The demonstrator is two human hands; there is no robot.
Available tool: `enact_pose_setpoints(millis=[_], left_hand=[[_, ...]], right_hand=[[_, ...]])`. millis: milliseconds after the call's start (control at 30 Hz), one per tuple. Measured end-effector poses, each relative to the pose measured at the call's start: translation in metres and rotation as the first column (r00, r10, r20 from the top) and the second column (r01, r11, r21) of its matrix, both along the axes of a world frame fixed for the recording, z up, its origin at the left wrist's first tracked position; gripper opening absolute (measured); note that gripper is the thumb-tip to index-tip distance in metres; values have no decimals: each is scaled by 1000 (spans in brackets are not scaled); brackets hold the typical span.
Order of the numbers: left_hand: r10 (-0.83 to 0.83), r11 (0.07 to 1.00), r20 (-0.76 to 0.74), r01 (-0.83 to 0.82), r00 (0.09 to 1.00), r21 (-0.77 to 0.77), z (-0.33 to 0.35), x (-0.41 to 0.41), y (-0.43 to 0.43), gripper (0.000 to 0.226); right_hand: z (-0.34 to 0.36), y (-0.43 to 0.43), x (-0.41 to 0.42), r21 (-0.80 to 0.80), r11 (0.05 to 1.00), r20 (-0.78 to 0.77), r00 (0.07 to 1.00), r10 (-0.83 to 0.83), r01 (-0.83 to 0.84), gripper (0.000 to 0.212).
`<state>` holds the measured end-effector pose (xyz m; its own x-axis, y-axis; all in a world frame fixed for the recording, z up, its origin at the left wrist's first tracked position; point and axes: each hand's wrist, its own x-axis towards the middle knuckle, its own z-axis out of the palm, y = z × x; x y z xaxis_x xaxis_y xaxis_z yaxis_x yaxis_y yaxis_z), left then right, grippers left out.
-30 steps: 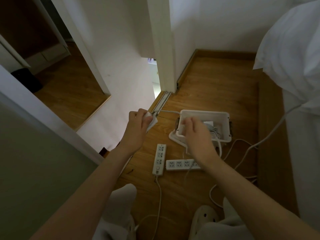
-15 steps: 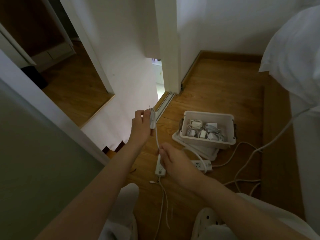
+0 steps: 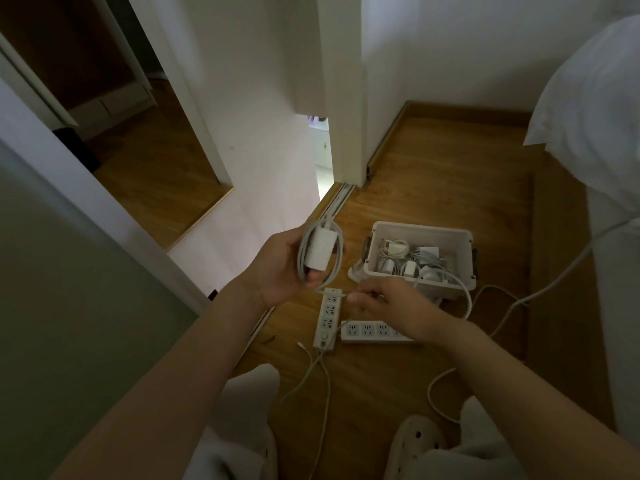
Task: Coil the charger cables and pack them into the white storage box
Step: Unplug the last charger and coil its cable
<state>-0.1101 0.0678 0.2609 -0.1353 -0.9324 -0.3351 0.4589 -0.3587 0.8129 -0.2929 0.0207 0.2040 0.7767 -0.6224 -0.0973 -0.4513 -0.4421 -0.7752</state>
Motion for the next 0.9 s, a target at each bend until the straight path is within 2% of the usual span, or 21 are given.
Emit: enact_pose_setpoints(millis=[100,233,300,433,533,600,700,800,900], left_hand=[[-115,993,260,112,959,27,0,7,3,48],[-220,970,615,234,758,58,3,11,8,66],[-228,961,714,270,662,57,6,10,9,60],[-211,963,798,260,565,71,5,12,9,39],[-204,961,838,267,506,73,-1,15,7,47],[-185,961,883,267,431,70,-8,17,4,53],[-107,965,943,260,316,23,-19,18,0,37],[-73,964,978,264,198,18,-27,21,0,44],[20,971,984,230,174,-60,-28,22,1,44]], right_hand=[[1,-5,-2,-193,979,-118,992,46,-68,25],[4,-8,0,-446,886,-197,980,41,-127,23],[6,-7,3,-531,837,-214,977,18,-132,25],[11,-6,10,-630,769,-259,963,-73,-111,32],[14,-5,13,-644,760,-272,955,-118,-89,32],[14,-4,14,-647,760,-266,952,-151,-60,31],[15,-4,17,-672,740,-279,935,-219,-27,34],[19,-6,16,-653,757,-300,909,-289,25,38],[21,-2,15,-535,835,-206,938,-280,131,37]])
